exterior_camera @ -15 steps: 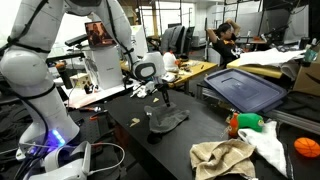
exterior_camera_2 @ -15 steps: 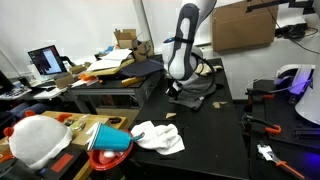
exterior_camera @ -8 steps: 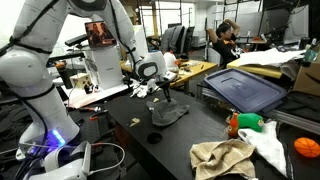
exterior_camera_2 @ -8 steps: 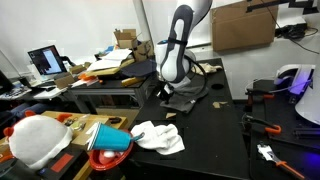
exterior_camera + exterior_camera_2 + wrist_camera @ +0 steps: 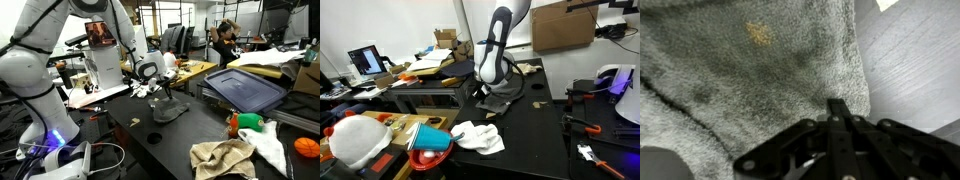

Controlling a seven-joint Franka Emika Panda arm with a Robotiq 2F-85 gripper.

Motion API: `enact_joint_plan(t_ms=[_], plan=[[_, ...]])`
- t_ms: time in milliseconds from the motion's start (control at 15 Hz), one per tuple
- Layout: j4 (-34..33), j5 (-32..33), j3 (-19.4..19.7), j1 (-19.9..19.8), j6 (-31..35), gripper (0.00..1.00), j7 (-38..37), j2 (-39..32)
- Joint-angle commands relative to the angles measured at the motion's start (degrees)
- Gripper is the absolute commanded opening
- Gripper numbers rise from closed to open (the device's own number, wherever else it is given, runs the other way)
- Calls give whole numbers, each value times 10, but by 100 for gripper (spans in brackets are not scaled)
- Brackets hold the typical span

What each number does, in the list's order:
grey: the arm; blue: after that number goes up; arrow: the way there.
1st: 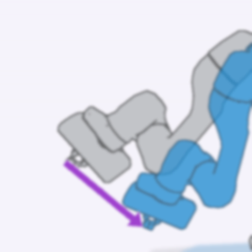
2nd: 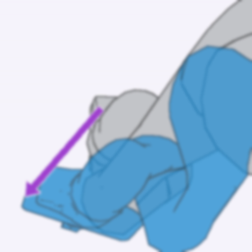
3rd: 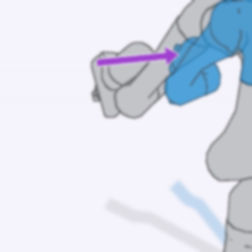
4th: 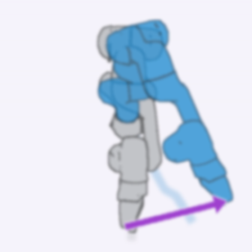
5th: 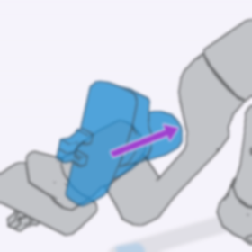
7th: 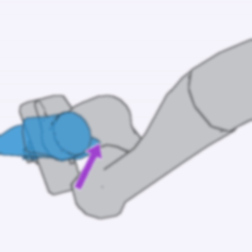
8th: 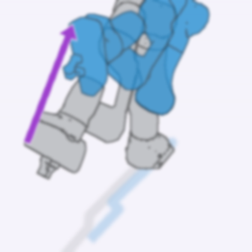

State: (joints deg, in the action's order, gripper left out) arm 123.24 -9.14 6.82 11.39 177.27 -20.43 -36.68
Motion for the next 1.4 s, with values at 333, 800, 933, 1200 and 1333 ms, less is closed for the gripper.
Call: enact_joint_plan(t_ms=[333, 800, 933, 1200, 1333], plan=[[244, -26, 43, 5, 83, 63, 41, 186], [308, -29, 236, 94, 9, 100, -7, 187], [313, -32, 263, 103, -19, 100, -24, 182], [318, -45, 258, 91, -38, 100, -45, 190], [318, -53, 255, 89, -30, 100, -50, 192]])
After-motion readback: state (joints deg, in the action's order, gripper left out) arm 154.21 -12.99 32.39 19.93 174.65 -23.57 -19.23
